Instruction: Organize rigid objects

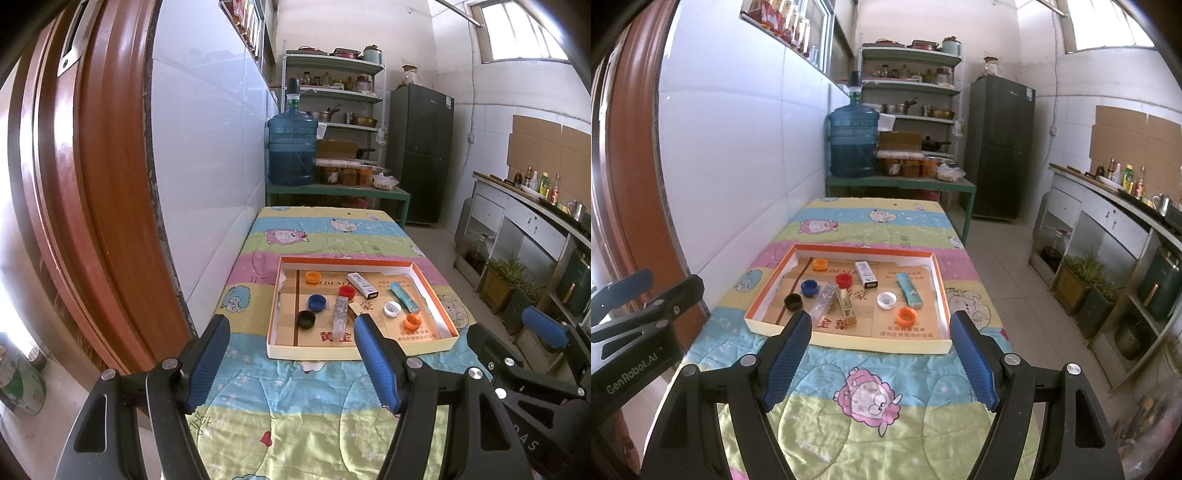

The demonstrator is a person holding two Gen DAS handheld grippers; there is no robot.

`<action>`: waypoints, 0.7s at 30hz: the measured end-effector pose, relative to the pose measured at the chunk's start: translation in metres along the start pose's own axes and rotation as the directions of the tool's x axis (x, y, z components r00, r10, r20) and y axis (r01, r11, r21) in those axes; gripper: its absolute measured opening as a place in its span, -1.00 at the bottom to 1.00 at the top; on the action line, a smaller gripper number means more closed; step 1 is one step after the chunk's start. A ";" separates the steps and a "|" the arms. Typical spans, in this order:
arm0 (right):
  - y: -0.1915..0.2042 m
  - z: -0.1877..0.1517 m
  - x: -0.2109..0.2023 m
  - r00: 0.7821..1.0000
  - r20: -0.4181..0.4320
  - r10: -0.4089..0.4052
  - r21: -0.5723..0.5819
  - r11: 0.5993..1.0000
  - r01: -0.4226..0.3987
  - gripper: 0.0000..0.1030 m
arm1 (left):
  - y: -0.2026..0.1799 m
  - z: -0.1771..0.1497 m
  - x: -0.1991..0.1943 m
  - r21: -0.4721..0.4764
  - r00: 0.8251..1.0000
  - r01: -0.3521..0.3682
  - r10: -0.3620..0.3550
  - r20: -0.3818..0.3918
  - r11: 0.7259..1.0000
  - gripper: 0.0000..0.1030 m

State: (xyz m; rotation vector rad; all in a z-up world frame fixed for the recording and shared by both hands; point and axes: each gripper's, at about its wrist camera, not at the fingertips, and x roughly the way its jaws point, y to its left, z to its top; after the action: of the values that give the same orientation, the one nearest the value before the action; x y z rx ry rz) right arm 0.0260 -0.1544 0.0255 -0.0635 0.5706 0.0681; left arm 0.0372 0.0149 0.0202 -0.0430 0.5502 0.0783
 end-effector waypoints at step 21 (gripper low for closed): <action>0.003 -0.001 0.001 1.000 -0.001 0.001 -0.001 1.000 -0.001 0.52 | 0.001 0.001 0.000 0.000 1.000 -0.001 0.001 -0.001 1.000 0.36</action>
State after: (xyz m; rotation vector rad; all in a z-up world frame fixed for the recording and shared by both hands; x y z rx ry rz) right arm 0.0265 -0.1511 0.0242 -0.0639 0.5713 0.0697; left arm 0.0377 0.0156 0.0204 -0.0427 0.5512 0.0797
